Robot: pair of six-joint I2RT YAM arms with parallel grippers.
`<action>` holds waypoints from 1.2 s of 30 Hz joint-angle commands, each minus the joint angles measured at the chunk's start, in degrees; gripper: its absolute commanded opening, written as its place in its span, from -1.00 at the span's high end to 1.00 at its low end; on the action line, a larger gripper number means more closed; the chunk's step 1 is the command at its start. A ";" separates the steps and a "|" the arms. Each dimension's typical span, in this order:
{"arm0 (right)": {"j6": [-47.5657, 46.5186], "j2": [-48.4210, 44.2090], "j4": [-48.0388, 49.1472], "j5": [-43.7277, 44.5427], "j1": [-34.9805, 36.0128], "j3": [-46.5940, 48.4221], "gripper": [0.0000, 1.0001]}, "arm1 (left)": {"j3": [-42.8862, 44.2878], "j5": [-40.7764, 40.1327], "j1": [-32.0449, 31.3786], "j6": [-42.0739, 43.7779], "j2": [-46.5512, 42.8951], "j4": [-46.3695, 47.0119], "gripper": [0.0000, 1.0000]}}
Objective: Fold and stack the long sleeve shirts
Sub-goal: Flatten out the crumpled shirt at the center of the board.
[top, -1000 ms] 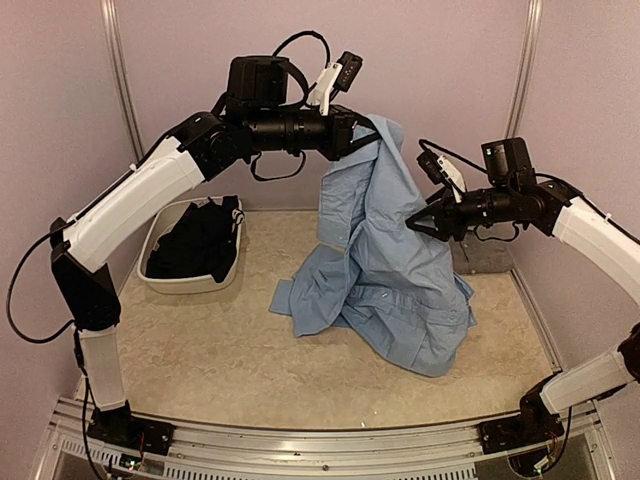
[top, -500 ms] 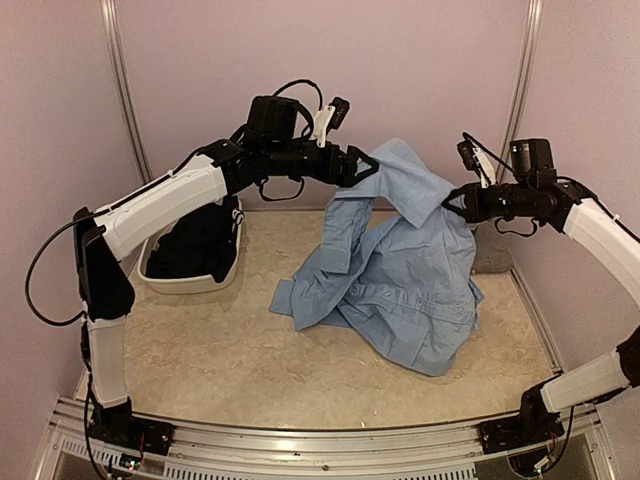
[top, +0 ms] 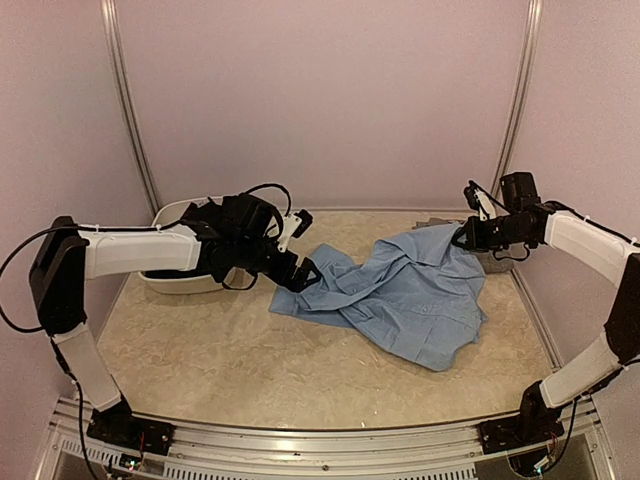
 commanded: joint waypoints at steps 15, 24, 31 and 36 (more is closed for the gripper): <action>-1.51 0.96 4.16 -3.02 0.09 -1.94 1.00 | 2.48 -7.93 -11.29 26.05 2.50 -8.60 -0.70; -2.05 1.08 4.26 -3.60 0.08 -2.23 1.00 | 7.68 -10.43 -11.12 25.31 8.77 -13.56 -0.07; -2.35 0.46 3.34 -2.83 0.07 -2.04 1.00 | 8.63 -9.32 -10.09 24.48 7.12 -13.51 0.19; -2.37 0.38 3.29 -3.16 0.11 -2.05 1.00 | 8.11 -6.74 -9.93 24.47 5.46 -12.89 0.41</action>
